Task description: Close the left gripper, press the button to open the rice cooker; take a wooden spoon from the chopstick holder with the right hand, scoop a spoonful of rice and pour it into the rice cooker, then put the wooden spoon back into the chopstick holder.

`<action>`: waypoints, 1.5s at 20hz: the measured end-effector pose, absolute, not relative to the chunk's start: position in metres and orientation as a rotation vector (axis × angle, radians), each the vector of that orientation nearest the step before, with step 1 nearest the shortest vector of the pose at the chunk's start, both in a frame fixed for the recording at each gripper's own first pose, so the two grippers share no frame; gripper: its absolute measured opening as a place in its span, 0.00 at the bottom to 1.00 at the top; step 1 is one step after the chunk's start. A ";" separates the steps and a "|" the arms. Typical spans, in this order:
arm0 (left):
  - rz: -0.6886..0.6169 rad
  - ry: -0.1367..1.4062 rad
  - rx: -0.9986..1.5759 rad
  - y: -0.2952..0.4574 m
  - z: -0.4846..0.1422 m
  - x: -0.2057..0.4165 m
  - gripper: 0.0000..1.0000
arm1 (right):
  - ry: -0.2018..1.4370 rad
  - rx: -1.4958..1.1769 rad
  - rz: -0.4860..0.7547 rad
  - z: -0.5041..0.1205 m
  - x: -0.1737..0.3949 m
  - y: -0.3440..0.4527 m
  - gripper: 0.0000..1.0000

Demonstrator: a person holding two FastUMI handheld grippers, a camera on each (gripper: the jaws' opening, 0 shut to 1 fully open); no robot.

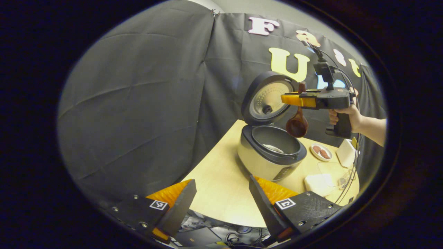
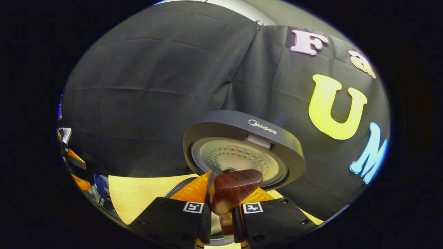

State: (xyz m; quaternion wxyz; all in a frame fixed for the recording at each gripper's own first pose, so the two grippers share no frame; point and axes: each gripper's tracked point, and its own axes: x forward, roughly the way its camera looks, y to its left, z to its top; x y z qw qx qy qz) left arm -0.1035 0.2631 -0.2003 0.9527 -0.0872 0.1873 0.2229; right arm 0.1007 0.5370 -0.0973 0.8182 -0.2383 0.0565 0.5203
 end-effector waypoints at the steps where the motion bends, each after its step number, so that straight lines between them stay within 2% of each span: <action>1: 0.439 0.378 -0.173 0.260 -0.202 -0.102 0.97 | 0.132 -0.481 1.086 -0.089 0.104 0.527 0.28; 8: 0.267 0.371 -0.141 0.214 -0.192 -0.044 0.96 | 0.243 -0.225 0.929 -0.035 0.135 0.439 0.27; 16: 0.150 0.388 -0.141 0.135 -0.184 0.024 0.97 | 0.322 0.046 0.657 -0.019 0.200 0.267 0.27; 21: 0.123 0.378 -0.174 0.085 -0.168 0.063 0.96 | 0.403 0.271 0.474 -0.044 0.240 0.149 0.27; 22: 0.119 0.379 -0.187 0.077 -0.165 0.069 0.97 | 0.419 0.311 0.454 -0.049 0.245 0.130 0.24; 23: 0.112 0.375 -0.197 0.068 -0.160 0.075 0.97 | 0.435 0.335 0.438 -0.056 0.251 0.112 0.27; 30: 0.159 0.361 -0.180 0.042 -0.138 0.094 0.97 | 0.543 0.438 0.286 -0.126 0.253 0.007 0.28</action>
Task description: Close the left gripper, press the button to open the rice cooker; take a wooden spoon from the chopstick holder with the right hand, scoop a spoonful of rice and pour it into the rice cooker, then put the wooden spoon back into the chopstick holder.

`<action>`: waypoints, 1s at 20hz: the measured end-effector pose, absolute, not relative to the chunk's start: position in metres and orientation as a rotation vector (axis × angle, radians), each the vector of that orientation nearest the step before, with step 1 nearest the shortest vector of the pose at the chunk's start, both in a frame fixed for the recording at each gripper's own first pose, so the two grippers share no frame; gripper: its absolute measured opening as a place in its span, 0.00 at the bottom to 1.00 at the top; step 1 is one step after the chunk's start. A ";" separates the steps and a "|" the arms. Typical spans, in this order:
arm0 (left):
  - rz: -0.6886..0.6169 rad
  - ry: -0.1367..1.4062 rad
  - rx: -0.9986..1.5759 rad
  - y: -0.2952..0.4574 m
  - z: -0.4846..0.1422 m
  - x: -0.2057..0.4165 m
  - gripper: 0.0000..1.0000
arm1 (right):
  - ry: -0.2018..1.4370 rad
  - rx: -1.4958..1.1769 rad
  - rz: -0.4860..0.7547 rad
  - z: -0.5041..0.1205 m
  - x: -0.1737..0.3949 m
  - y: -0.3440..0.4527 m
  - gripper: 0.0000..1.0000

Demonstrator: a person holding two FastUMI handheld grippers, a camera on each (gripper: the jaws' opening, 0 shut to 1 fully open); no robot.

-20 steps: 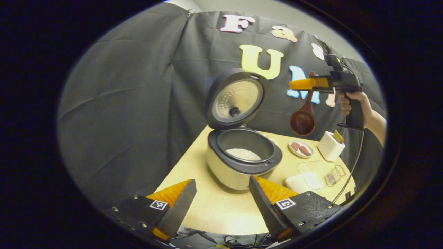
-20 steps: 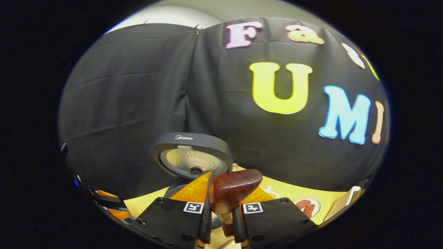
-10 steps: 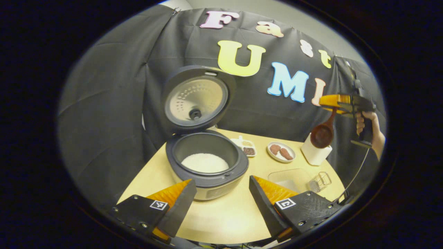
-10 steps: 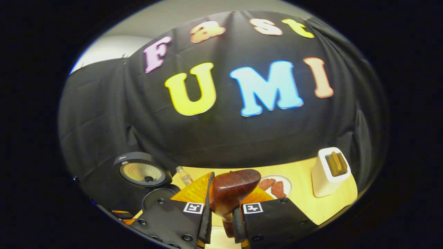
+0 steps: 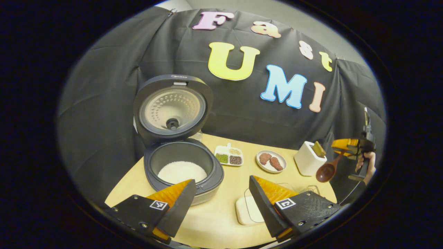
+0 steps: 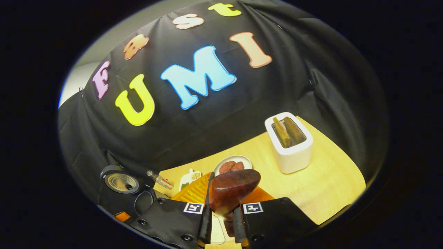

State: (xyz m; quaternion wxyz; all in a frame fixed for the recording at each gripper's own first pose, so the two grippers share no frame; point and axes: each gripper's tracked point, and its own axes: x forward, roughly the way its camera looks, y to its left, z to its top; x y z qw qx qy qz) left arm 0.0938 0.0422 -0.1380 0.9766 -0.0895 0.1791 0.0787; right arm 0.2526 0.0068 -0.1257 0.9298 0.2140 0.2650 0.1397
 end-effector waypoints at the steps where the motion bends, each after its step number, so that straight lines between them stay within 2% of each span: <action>1: 0.176 0.362 -0.178 0.041 -0.137 0.093 0.97 | 0.558 0.439 0.277 -0.137 0.254 -0.002 0.28; 6: 0.251 0.379 -0.220 0.026 -0.136 0.083 0.96 | 0.624 0.405 0.263 -0.192 0.256 -0.028 0.27; 15: 0.392 0.347 -0.307 -0.014 -0.119 0.053 0.97 | 0.779 0.340 0.316 -0.285 0.257 -0.017 0.28; 16: 0.403 0.349 -0.314 -0.014 -0.118 0.046 0.97 | 0.794 0.337 0.319 -0.292 0.255 -0.015 0.24; 17: 0.421 0.344 -0.316 -0.011 -0.117 0.041 0.97 | 0.798 0.348 0.330 -0.292 0.254 -0.013 0.27; 20: 0.478 0.326 -0.310 0.011 -0.113 0.026 0.96 | 0.783 0.362 0.338 -0.293 0.256 -0.010 0.29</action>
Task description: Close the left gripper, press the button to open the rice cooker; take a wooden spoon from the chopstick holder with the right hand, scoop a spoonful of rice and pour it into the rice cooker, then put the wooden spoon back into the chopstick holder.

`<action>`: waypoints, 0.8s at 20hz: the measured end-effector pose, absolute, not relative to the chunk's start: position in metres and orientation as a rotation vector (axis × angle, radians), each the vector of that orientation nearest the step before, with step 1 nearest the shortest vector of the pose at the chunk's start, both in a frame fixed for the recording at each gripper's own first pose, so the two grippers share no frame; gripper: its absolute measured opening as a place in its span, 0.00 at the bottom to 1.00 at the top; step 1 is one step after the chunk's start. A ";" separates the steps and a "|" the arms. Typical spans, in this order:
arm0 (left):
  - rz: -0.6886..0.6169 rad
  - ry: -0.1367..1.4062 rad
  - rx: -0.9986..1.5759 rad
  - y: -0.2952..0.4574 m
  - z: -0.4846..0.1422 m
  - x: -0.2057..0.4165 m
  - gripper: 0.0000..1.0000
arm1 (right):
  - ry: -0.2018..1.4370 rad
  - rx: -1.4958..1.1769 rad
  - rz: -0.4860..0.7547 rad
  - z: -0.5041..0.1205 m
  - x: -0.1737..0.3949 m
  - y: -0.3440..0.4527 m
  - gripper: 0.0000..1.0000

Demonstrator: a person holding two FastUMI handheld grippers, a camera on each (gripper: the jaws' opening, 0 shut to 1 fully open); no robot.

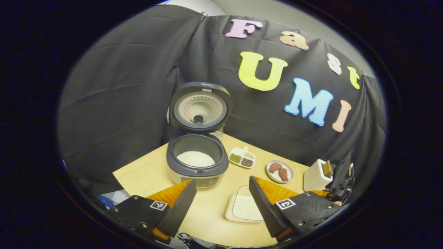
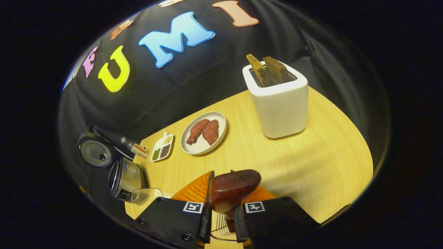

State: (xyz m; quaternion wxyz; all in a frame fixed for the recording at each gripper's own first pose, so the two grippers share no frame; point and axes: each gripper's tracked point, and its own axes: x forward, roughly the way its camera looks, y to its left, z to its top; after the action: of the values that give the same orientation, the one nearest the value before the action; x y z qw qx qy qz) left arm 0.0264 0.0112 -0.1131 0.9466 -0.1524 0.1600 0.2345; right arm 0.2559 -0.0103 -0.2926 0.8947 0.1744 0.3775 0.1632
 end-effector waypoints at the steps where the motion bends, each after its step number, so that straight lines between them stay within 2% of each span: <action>1: 0.496 0.320 -0.301 0.022 -0.109 0.024 0.97 | 0.784 0.364 0.328 -0.294 0.252 -0.011 0.29; 2: 0.511 0.306 -0.287 0.035 -0.100 0.023 0.97 | 0.780 0.373 0.324 -0.289 0.254 -0.013 0.29; 3: 0.520 0.278 -0.271 0.046 -0.092 0.020 0.96 | 0.768 0.376 0.319 -0.283 0.252 -0.016 0.40; 4: 0.525 0.247 -0.253 0.059 -0.079 0.022 0.96 | 0.762 0.361 0.302 -0.281 0.251 -0.021 0.63; 5: 0.526 0.220 -0.234 0.072 -0.064 0.027 0.96 | 0.754 0.326 0.274 -0.281 0.248 -0.032 0.69; 6: 0.520 0.197 -0.215 0.084 -0.050 0.034 0.96 | 0.738 0.289 0.247 -0.280 0.243 -0.041 0.70; 8: 0.498 0.156 -0.179 0.103 -0.024 0.050 0.97 | 0.705 0.233 0.201 -0.270 0.233 -0.058 0.98; 16: 0.366 0.070 -0.103 0.169 0.053 0.140 0.97 | 0.506 0.109 0.038 -0.204 0.180 -0.083 0.98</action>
State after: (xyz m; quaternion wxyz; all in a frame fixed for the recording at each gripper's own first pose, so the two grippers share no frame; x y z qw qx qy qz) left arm 0.1400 0.1685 0.0526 0.9814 -0.0511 0.0346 0.1818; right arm 0.1799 -0.0833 -0.2039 0.9665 0.0538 0.2503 0.0187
